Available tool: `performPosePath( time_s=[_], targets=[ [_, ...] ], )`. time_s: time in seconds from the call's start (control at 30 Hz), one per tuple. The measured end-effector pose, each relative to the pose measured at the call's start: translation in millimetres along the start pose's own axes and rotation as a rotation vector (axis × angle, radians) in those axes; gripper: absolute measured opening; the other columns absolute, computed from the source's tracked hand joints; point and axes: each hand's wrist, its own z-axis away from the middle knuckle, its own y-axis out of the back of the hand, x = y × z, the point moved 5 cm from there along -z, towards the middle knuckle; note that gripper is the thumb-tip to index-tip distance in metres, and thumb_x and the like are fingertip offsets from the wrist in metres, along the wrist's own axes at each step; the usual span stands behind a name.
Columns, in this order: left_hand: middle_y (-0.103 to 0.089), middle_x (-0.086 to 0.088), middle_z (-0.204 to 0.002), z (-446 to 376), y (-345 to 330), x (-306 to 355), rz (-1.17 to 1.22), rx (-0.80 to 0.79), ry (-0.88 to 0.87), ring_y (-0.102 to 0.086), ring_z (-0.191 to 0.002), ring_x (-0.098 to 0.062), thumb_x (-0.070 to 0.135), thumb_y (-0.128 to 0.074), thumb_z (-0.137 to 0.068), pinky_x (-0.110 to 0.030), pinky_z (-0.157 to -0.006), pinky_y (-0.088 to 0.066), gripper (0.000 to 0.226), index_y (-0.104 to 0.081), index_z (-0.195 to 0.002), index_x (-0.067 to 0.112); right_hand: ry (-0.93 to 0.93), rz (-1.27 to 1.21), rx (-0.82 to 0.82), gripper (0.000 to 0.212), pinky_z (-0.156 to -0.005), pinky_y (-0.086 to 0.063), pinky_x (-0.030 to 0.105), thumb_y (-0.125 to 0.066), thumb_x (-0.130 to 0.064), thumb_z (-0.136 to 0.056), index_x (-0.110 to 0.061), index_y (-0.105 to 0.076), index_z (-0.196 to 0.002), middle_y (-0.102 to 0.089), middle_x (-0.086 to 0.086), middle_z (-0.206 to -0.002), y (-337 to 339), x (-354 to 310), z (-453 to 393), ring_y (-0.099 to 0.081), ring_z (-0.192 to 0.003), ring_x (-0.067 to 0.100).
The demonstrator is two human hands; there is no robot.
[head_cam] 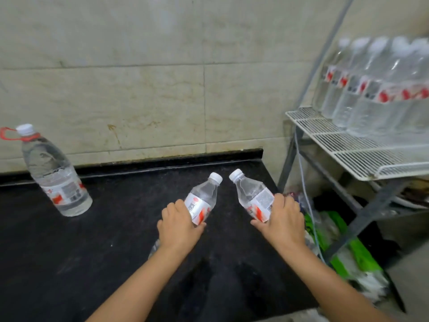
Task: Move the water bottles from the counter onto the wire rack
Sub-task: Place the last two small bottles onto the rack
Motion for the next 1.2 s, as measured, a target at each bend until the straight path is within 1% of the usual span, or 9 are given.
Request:
performPosePath(
  time_s=[0.03, 0.1, 0.17, 0.3, 0.43, 0.57, 0.83, 1.07, 1.2],
  targets=[
    [-0.043, -0.007, -0.123, 2.5, 6.4, 22.7, 0.025, 0.029, -0.016, -0.041, -0.118, -0.025, 0.050, -0.062, -0.078, -0.036, -0.090, -0.040, 0.062, -0.036, -0.118, 0.010, -0.001, -0.010, 0.055, 0.072, -0.069, -0.048, 0.043, -0.090, -0.035, -0.042, 0.002, -0.056, -0.094, -0.059, 0.022, -0.090, 18.0, 15.1, -5.9, -0.057, -0.086, 0.041],
    [-0.044, -0.008, -0.121, 9.7, 20.2, 69.9, 0.092, 0.097, -0.043, -0.041, -0.117, -0.026, 0.048, -0.064, -0.077, -0.037, -0.090, -0.040, 0.063, -0.037, -0.117, 0.009, -0.005, -0.063, 0.099, 0.072, -0.082, -0.044, 0.042, -0.084, -0.039, -0.055, -0.001, -0.051, -0.106, -0.055, 0.019, -0.105, 55.0, 45.9, -17.2, -0.052, -0.101, 0.038],
    [-0.045, -0.009, -0.120, 21.0, 34.9, 118.7, 0.186, 0.173, -0.057, -0.042, -0.115, -0.027, 0.046, -0.066, -0.076, -0.038, -0.090, -0.040, 0.063, -0.038, -0.118, 0.008, 0.025, -0.083, 0.112, 0.072, -0.091, -0.037, 0.036, -0.076, -0.045, -0.065, -0.006, -0.044, -0.117, -0.049, 0.013, -0.116, 88.8, 78.7, -26.8, -0.045, -0.112, 0.031],
    [-0.049, -0.014, -0.114, 46.2, 57.3, 214.4, 0.322, 0.306, -0.109, -0.046, -0.110, -0.031, 0.043, -0.069, -0.074, -0.042, -0.087, -0.045, 0.063, -0.043, -0.115, 0.002, 0.065, -0.184, 0.273, 0.072, -0.092, -0.033, 0.036, -0.078, -0.040, -0.064, -0.002, -0.045, -0.115, -0.049, 0.016, -0.118, 158.7, 144.5, -46.7, -0.042, -0.112, 0.033],
    [-0.054, -0.017, -0.104, 58.9, 71.9, 298.7, 0.457, 0.400, -0.200, -0.052, -0.100, -0.035, 0.043, -0.072, -0.071, -0.047, -0.080, -0.048, 0.061, -0.048, -0.107, -0.001, 0.062, -0.209, 0.354, 0.076, -0.094, -0.033, 0.031, -0.075, -0.044, -0.067, -0.005, -0.039, -0.122, -0.045, 0.011, -0.123, 214.5, 202.7, -66.1, -0.040, -0.115, 0.026],
    [-0.054, -0.019, -0.106, 57.6, 77.0, 369.4, 0.518, 0.476, -0.268, -0.051, -0.100, -0.036, 0.041, -0.072, -0.073, -0.047, -0.082, -0.046, 0.062, -0.048, -0.108, -0.003, 0.048, -0.225, 0.430, 0.074, -0.093, -0.033, 0.029, -0.073, -0.044, -0.070, -0.005, -0.038, -0.122, -0.044, 0.010, -0.123, 250.0, 251.5, -89.4, -0.039, -0.113, 0.025],
    [-0.051, -0.016, -0.112, 14.1, 56.2, 468.3, 0.620, 0.483, -0.315, -0.046, -0.105, -0.030, 0.039, -0.072, -0.074, -0.041, -0.086, -0.044, 0.065, -0.043, -0.116, -0.002, 0.024, -0.333, 0.512, 0.075, -0.096, -0.036, 0.030, -0.075, -0.042, -0.069, -0.005, -0.039, -0.123, -0.045, 0.010, -0.121, 262.3, 318.6, -161.2, -0.041, -0.112, 0.023],
    [-0.045, -0.018, -0.122, -35.1, 21.1, 514.4, 0.712, 0.466, -0.248, -0.040, -0.115, -0.030, 0.041, -0.070, -0.075, -0.036, -0.094, -0.036, 0.074, -0.038, -0.124, -0.004, 0.030, -0.620, 0.411, 0.084, -0.106, -0.037, 0.040, -0.079, -0.030, -0.066, -0.007, -0.034, -0.133, -0.041, 0.010, -0.132, 235.1, 345.5, -240.9, -0.039, -0.123, 0.024],
    [-0.041, -0.017, -0.125, -44.8, -6.2, 531.2, 0.774, 0.448, -0.157, -0.037, -0.117, -0.028, 0.040, -0.069, -0.076, -0.035, -0.097, -0.034, 0.076, -0.033, -0.127, -0.004, 0.007, -0.760, 0.327, 0.083, -0.099, -0.045, 0.046, -0.082, -0.028, -0.063, -0.011, -0.036, -0.130, -0.044, 0.009, -0.128, 210.2, 366.0, -274.7, -0.048, -0.117, 0.026]
  ],
)
